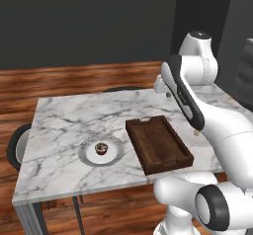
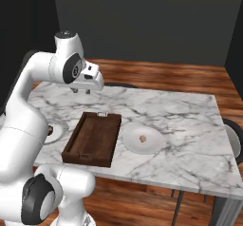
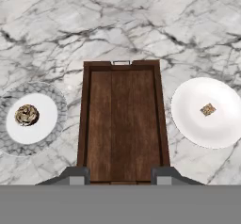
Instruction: Move the dessert items from the plates to the tray.
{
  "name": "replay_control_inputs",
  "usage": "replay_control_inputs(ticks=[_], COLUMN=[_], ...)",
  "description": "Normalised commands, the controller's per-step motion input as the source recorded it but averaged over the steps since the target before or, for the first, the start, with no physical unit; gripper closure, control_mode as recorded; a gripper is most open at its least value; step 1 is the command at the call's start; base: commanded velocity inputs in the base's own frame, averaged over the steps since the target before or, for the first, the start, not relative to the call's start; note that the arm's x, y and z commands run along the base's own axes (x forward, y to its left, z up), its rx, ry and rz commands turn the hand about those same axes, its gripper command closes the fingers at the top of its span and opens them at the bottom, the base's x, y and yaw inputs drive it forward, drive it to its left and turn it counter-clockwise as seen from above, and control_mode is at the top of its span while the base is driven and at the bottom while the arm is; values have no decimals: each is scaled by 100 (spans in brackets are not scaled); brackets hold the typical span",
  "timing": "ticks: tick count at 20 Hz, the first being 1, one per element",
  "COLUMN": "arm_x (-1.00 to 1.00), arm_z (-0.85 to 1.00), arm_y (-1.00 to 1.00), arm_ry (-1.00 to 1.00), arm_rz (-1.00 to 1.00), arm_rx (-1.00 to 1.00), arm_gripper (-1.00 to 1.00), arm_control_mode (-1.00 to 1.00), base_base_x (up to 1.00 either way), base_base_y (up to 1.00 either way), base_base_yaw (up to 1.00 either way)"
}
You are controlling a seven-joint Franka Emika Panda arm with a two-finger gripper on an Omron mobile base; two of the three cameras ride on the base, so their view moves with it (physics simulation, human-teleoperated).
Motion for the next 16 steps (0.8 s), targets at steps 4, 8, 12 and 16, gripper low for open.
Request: replay_control_inputs(ticks=[4, 8, 12, 16], arm_x=[-1, 0, -1, 0], arm_z=[0, 0, -4, -7], arm_y=[0, 5, 19, 28], arm_ry=[0, 0, 0, -1], arm_rz=[0, 0, 5, 9], arm_rx=[0, 0, 0, 0], arm_gripper=[-100, -100, -100, -100], arm_control_mode=[-100, -100, -100, -100], base_base_x=[0, 0, 0, 0], base_base_y=[0, 0, 0, 0], base_base_yaw=[0, 0, 0, 0])
